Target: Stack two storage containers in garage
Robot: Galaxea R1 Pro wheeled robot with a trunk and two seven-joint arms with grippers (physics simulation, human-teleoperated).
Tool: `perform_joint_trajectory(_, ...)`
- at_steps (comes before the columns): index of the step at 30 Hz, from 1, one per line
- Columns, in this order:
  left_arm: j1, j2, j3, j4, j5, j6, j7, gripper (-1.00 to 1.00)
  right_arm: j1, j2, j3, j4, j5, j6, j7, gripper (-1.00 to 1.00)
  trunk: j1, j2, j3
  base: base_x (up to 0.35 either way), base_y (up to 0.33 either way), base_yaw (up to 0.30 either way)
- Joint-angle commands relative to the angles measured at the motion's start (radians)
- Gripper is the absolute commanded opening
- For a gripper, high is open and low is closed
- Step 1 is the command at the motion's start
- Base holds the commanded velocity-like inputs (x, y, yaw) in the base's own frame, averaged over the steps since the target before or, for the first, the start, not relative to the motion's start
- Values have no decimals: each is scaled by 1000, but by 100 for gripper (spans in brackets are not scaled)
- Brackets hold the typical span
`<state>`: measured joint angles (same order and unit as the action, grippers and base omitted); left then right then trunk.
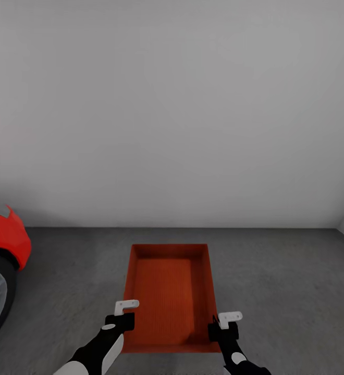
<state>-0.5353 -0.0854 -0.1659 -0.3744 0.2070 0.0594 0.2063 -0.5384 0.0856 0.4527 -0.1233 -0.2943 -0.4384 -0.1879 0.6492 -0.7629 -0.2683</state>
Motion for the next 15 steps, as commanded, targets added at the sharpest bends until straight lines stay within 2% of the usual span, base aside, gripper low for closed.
perform_joint_trajectory(1,0,6,-10,9,10,6,15,-100,-2,-8,-17,-1,-11,-72,-61,-100,0,-1,-3,0,0,0)
perform_joint_trajectory(15,0,6,-10,9,5,6,15,-100,-2,-8,-17,-1,-11,-72,-61,-100,0,-1,-25,0,0,0)
